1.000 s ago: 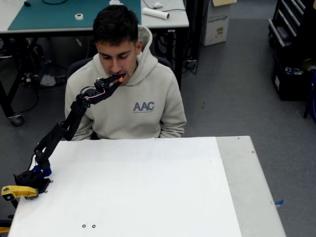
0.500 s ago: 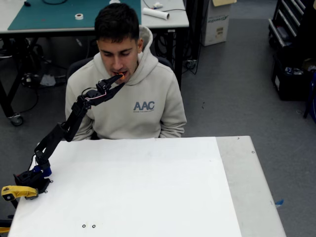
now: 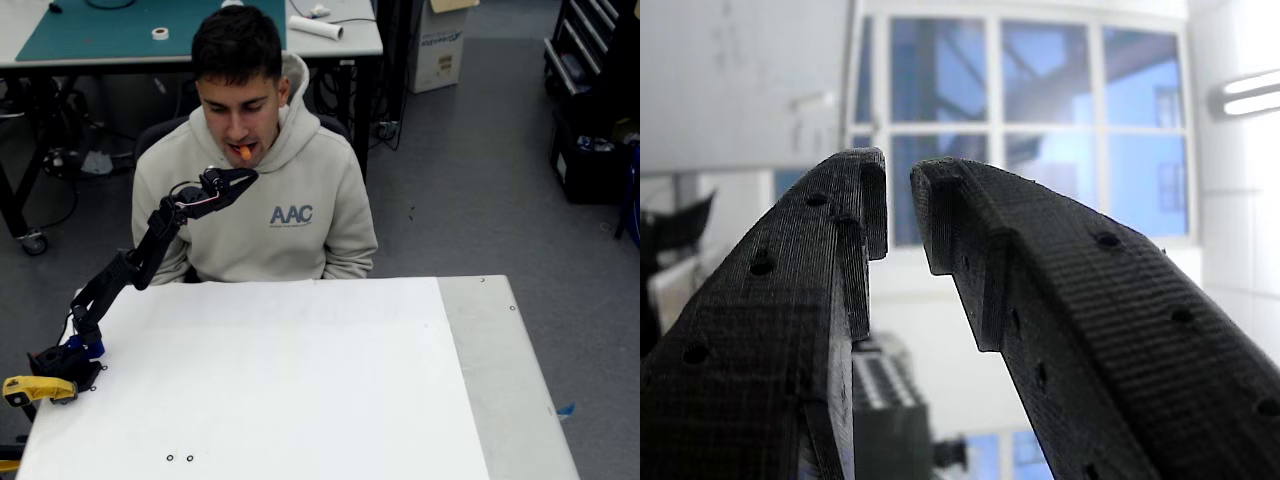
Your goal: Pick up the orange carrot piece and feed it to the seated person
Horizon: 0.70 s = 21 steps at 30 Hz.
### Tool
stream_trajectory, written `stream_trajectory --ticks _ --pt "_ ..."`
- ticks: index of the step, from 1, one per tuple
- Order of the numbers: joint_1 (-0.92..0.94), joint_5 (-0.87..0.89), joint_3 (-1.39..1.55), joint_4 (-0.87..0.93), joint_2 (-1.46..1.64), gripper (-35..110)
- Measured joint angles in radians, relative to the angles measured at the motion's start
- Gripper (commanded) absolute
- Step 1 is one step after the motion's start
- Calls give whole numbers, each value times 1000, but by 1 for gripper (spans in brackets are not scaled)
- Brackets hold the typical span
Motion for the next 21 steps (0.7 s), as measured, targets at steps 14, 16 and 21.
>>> stream_trajectory --ticks 14,16,21 --pt "29 210 0 2 0 -3" --pt "28 295 0 2 0 -3" --pt "18 480 57 60 81 -3"
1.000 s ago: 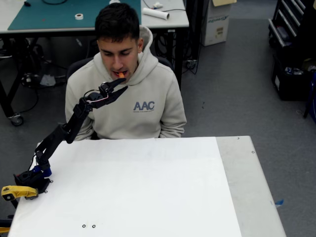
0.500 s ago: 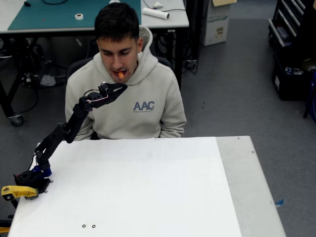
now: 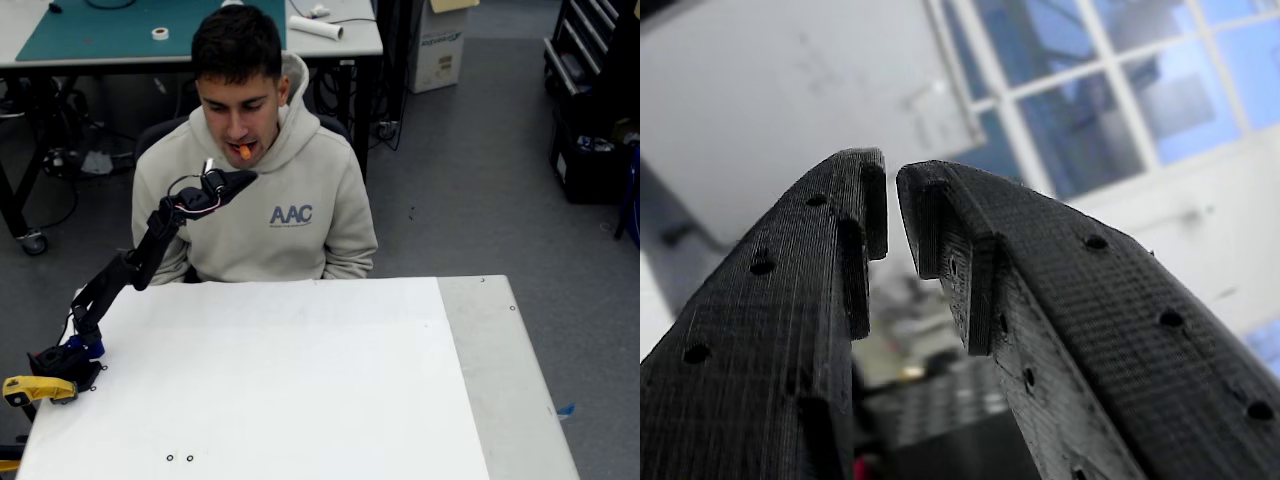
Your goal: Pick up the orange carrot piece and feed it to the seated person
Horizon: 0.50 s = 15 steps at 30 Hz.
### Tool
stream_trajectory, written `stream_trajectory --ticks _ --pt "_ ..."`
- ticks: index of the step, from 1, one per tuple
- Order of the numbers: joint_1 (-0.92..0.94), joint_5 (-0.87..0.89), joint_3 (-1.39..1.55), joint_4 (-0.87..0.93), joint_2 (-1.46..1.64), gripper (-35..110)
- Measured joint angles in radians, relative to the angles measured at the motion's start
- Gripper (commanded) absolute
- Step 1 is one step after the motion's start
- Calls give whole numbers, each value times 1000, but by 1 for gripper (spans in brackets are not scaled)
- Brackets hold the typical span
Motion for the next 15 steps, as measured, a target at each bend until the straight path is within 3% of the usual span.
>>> stream_trajectory --ticks 9,15 --pt "-3 239 453 173 344 -3" --pt "-15 387 822 179 609 -3"
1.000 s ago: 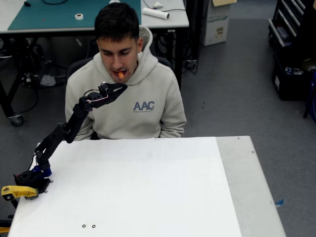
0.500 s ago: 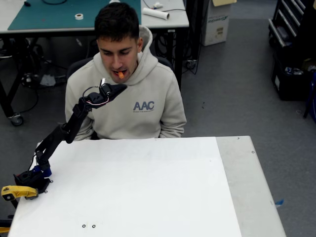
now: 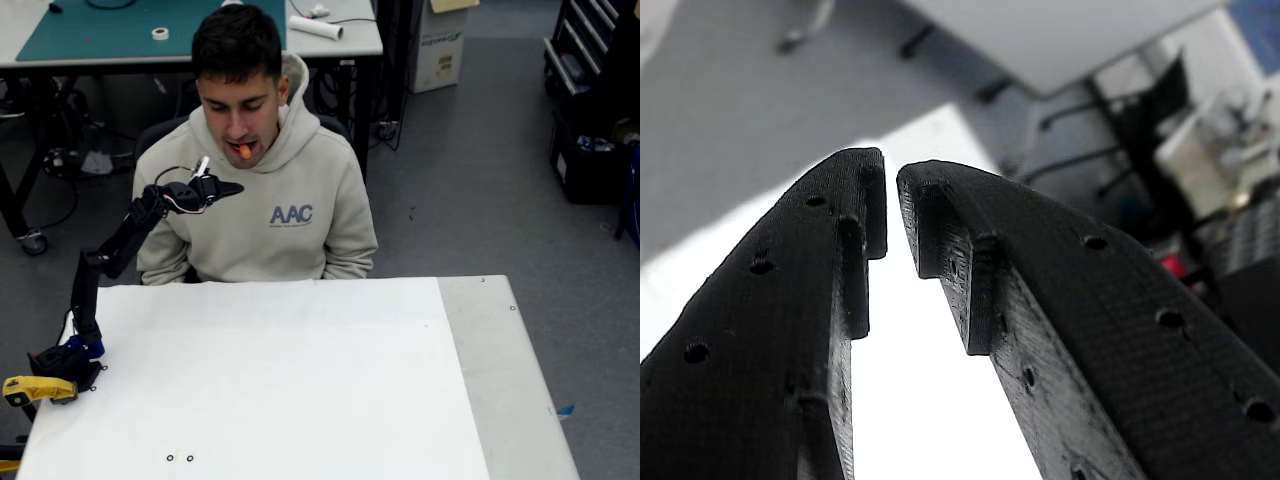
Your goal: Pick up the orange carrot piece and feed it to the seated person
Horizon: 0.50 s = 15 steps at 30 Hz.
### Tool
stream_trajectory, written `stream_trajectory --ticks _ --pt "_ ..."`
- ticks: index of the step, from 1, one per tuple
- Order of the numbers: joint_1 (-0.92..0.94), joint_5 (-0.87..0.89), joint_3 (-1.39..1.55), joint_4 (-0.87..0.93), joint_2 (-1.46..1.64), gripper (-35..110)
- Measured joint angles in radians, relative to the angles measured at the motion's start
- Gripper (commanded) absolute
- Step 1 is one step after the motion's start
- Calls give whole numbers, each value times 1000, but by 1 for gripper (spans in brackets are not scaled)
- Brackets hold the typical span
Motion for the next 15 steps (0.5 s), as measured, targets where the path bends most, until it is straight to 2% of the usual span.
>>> stream_trajectory --ticks 7,15 --pt "3 173 397 0 304 -3" --pt "3 296 796 0 620 -3"
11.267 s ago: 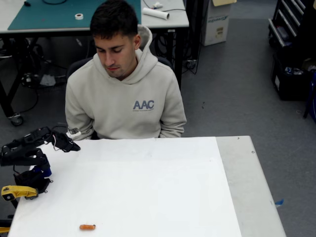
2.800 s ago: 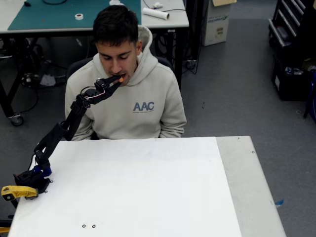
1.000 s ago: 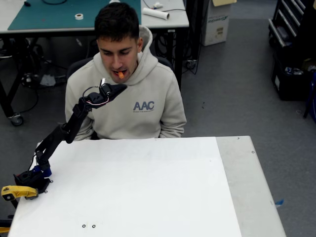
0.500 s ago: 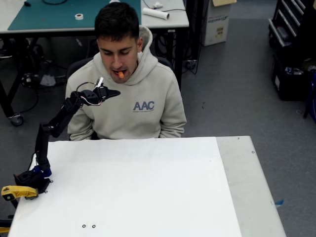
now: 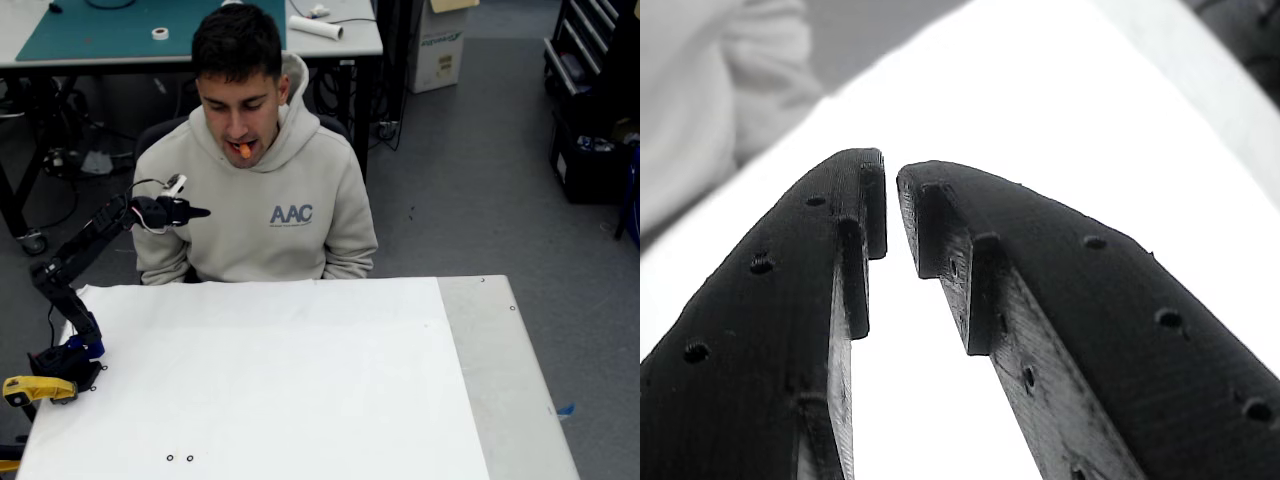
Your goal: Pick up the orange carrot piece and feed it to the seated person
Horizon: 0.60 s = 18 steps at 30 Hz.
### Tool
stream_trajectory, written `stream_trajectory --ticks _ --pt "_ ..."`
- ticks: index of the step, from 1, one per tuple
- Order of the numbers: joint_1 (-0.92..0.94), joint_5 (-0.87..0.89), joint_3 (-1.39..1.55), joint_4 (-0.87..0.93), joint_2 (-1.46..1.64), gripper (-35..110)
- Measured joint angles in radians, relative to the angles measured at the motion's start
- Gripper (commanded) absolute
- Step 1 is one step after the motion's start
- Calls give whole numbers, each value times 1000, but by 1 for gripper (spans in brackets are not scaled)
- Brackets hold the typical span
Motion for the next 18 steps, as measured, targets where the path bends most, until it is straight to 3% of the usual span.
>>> stream_trajectory --ticks 18 --pt "-210 212 753 0 724 -3"
